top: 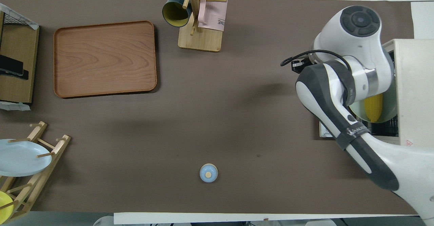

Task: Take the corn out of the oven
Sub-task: 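Pull the oven door down open with the right gripper, then pull the green plate with corn out of the oven with the right gripper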

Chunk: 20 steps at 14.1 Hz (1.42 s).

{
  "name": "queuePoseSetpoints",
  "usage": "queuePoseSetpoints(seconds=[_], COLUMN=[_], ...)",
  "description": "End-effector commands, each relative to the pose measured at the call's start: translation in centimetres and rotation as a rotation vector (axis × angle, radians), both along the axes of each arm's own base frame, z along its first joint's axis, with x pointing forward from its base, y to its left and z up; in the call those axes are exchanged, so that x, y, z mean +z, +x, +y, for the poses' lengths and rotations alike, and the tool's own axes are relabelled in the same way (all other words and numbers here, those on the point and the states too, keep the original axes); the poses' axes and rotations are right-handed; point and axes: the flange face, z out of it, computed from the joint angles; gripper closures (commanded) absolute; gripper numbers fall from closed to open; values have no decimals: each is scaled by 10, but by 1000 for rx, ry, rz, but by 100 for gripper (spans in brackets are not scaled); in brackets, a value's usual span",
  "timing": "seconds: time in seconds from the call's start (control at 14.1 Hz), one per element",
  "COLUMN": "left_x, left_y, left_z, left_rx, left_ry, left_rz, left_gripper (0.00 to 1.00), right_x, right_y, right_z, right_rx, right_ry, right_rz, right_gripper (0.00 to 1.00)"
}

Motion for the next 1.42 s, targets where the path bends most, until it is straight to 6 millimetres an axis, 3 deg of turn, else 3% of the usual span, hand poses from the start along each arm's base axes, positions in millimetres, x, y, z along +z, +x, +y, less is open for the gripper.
queuePoseSetpoints(seconds=[0.0,0.14,0.28,0.71,0.85,0.99,1.13,1.35], left_x=[1,1,1,1,1,1,1,1], left_y=[-6,-6,-6,-6,-6,-6,-6,-6], left_z=[1,1,1,1,2,1,1,1], left_rx=[0,0,0,0,2,0,0,0], left_ry=[-7,-7,-7,-7,-7,-7,-7,-7], left_rz=[-14,-14,-14,-14,-14,-14,-14,-14], left_gripper=[0,0,0,0,0,0,0,0], right_x=[15,4,-6,-41,-43,-44,-42,-23], right_y=[-13,-22,-29,-43,-44,-45,-47,-37], right_z=[-45,-79,-108,-111,-110,-111,-105,-80], right_rx=[-71,-123,-157,-132,-130,-130,-86,-57], right_ry=[-5,-10,-8,7,7,4,-8,-16], right_rz=[53,73,95,42,43,55,82,107], right_gripper=[44,35,35,39,51,70,99,100])
